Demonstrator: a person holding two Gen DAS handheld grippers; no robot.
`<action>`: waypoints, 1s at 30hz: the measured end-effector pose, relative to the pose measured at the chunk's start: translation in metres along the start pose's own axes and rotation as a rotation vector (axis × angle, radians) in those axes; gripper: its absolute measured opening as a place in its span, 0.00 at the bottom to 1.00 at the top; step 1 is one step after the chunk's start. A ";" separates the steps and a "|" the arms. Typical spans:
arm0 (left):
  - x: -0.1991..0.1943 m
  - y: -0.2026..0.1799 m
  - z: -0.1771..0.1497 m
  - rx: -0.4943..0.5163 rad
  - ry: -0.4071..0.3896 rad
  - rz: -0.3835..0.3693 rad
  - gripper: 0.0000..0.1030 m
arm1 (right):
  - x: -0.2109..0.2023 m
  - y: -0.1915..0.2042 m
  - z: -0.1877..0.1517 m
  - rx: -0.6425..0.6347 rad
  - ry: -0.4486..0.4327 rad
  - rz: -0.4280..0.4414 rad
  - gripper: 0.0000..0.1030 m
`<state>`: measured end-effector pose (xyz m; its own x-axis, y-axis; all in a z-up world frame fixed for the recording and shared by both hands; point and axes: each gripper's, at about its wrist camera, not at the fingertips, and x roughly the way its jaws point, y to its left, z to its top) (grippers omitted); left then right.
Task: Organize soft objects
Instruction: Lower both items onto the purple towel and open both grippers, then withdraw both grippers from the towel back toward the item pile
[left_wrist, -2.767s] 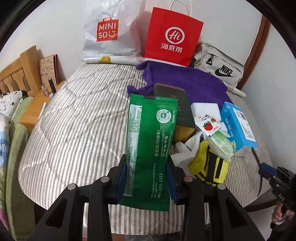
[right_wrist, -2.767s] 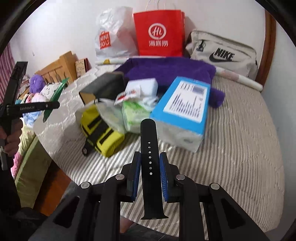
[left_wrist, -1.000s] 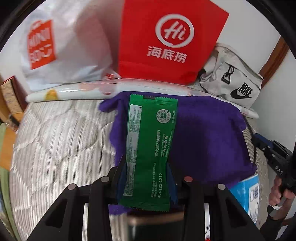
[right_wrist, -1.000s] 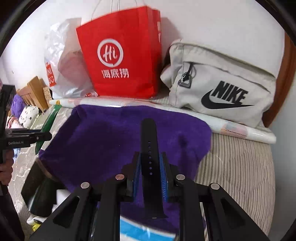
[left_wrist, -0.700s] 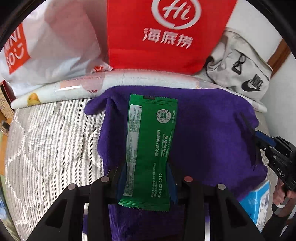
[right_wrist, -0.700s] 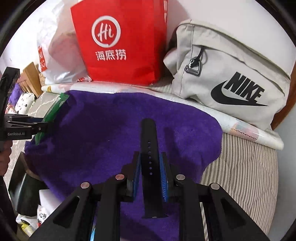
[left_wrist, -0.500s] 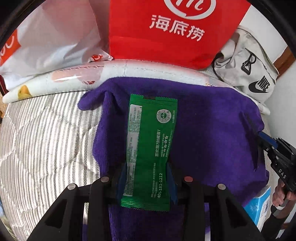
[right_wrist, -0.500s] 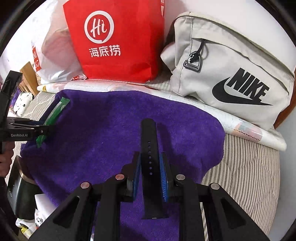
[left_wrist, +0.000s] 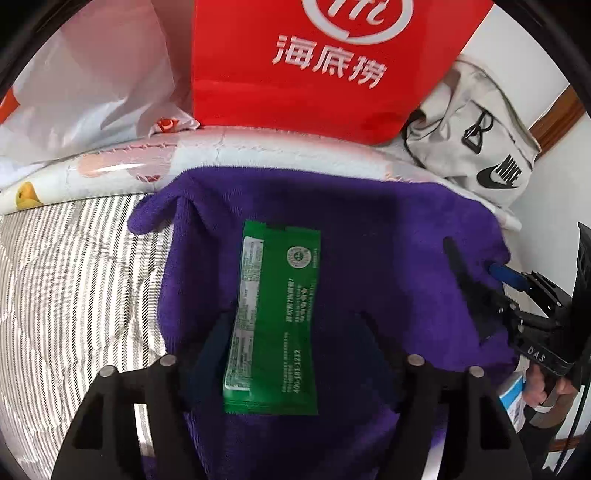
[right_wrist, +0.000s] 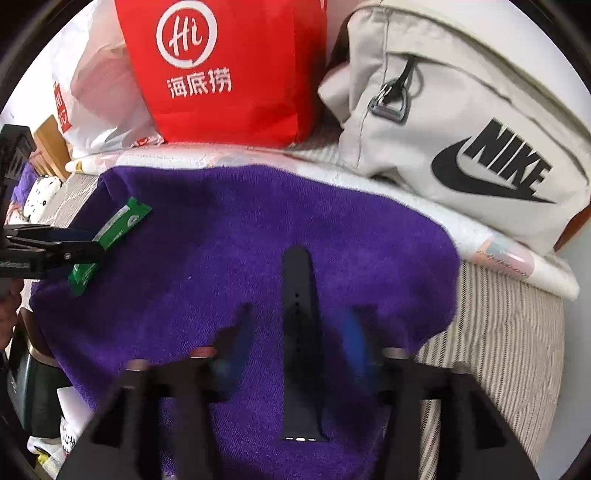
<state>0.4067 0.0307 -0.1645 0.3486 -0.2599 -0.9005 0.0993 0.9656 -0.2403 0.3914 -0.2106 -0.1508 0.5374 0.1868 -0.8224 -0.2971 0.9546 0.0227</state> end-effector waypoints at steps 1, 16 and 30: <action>-0.004 -0.001 -0.001 0.008 -0.009 0.015 0.68 | -0.004 -0.001 0.000 0.006 -0.008 0.010 0.62; -0.104 -0.010 -0.058 0.055 -0.167 0.087 0.68 | -0.118 0.003 -0.038 0.064 -0.144 -0.032 0.77; -0.178 -0.037 -0.181 0.091 -0.208 0.120 0.68 | -0.222 0.026 -0.153 0.130 -0.232 0.022 0.80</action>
<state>0.1718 0.0427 -0.0607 0.5460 -0.1480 -0.8246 0.1257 0.9876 -0.0940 0.1439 -0.2624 -0.0545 0.7029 0.2416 -0.6690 -0.2145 0.9687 0.1245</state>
